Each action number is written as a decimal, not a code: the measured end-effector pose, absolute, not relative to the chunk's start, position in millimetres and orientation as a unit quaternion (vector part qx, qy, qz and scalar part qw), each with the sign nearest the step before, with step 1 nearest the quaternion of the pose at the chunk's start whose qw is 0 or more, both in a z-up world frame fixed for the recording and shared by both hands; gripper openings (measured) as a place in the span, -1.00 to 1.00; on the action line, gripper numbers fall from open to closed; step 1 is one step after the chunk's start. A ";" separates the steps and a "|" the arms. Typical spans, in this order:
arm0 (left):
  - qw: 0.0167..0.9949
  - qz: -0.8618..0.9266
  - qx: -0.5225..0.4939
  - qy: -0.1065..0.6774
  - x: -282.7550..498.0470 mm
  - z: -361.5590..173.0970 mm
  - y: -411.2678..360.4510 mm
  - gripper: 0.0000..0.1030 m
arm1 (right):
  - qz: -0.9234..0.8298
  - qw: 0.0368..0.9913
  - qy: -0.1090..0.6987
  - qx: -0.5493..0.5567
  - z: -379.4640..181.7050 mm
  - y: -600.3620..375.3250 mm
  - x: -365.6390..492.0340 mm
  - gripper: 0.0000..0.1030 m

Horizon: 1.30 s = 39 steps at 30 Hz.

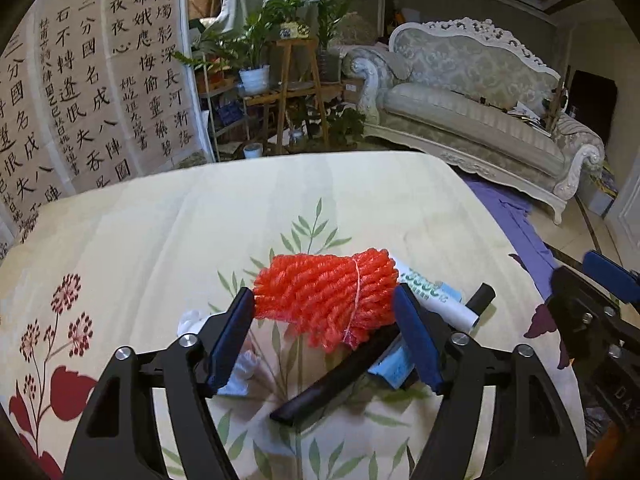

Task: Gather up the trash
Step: 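Move both tools back to the red net bag and white tube, then grasp the red net bag with the left tool while the right tool grasps the white tube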

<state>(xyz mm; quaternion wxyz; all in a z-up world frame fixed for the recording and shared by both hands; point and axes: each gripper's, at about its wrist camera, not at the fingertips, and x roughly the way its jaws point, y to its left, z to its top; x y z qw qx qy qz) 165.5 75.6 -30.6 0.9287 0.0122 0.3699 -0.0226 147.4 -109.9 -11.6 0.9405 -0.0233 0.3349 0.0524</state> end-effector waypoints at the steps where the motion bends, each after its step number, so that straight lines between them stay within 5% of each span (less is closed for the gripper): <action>1: 0.930 -0.025 0.015 0.366 164.4 -30.7 75.4 0.12 | 0.056 0.940 0.336 -0.025 -11.7 -107.0 150.3 -0.05; 2: 0.930 -0.030 0.017 0.366 164.7 -30.5 75.0 -0.10 | 0.062 0.939 0.338 -0.026 -11.7 -103.7 153.9 -0.05; 9: 0.934 -0.042 0.034 0.352 165.5 -28.0 72.9 -0.34 | 0.088 0.930 0.353 -0.038 -17.9 -79.0 172.7 -0.04; 13: 0.937 -0.046 0.032 0.344 167.7 -22.9 77.5 -0.76 | 0.103 0.924 0.364 -0.043 -23.6 -66.2 176.7 -0.04; 19: 0.934 -0.046 0.005 0.354 171.0 -22.6 93.6 -0.76 | 0.118 0.916 0.378 -0.068 -32.7 -48.3 178.1 -0.05; 27: 0.933 -0.039 -0.005 0.358 171.2 -25.8 103.7 -0.71 | 0.126 0.905 0.398 -0.086 -44.9 -38.3 181.5 -0.70; 32: 0.933 -0.035 -0.013 0.358 174.0 -26.3 105.4 -0.70 | 0.120 0.909 0.391 -0.077 -42.1 -41.7 182.3 -0.73; 36: 0.933 -0.035 -0.021 0.358 175.6 -24.7 105.7 -0.53 | 0.109 0.914 0.385 -0.064 -38.8 -52.0 185.0 -0.73; 38: 0.932 -0.037 -0.024 0.359 176.1 -23.8 104.2 -0.09 | 0.102 0.916 0.383 -0.057 -37.7 -60.3 185.9 -0.73; 39: 0.932 -0.039 -0.026 0.359 176.5 -24.0 103.4 -0.04 | 0.099 0.917 0.382 -0.054 -36.9 -63.2 186.9 -0.73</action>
